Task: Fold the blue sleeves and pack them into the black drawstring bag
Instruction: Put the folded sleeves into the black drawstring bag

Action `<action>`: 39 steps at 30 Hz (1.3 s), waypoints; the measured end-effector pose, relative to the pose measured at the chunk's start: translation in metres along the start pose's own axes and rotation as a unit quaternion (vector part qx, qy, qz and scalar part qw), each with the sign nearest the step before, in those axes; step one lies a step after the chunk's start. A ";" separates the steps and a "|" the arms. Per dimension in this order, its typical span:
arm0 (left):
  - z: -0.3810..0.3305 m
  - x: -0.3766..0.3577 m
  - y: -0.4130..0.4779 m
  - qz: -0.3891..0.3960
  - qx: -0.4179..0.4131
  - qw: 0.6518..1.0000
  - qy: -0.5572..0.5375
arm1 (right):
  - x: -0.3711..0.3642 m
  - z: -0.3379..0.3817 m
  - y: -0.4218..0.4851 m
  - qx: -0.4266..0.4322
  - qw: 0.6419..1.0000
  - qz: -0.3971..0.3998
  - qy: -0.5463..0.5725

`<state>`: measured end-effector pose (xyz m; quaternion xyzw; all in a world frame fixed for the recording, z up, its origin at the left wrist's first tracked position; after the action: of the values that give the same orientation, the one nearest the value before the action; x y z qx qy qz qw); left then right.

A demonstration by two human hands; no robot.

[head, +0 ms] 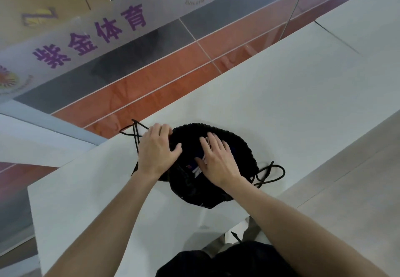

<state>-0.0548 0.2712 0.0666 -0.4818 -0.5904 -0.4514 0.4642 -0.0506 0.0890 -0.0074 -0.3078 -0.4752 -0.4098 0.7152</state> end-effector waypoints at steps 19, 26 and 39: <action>-0.085 -0.086 -0.002 0.284 -0.367 0.855 0.233 | -0.044 -0.031 -0.049 -0.027 0.992 0.095 -0.076; -0.082 -0.066 -0.005 0.258 -0.268 0.918 0.141 | -0.027 -0.048 -0.032 0.059 0.989 0.126 -0.046; 0.029 -0.072 -0.011 0.292 0.077 0.951 -0.063 | 0.015 -0.147 -0.076 -0.197 0.944 0.218 0.152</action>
<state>-0.0614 0.2873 -0.0094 -0.6232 -0.4849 -0.2185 0.5733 -0.0516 -0.0735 -0.0419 -0.4729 -0.1921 -0.3709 0.7758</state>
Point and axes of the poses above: each hand's wrist, its own y-axis towards the middle knuckle, its own x-axis out of the back of the hand, z = x × y, the point moved 9 cm from there along y, towards the middle knuckle, and after that the axes turned 4 degrees about -z, right-handed, at the moved point
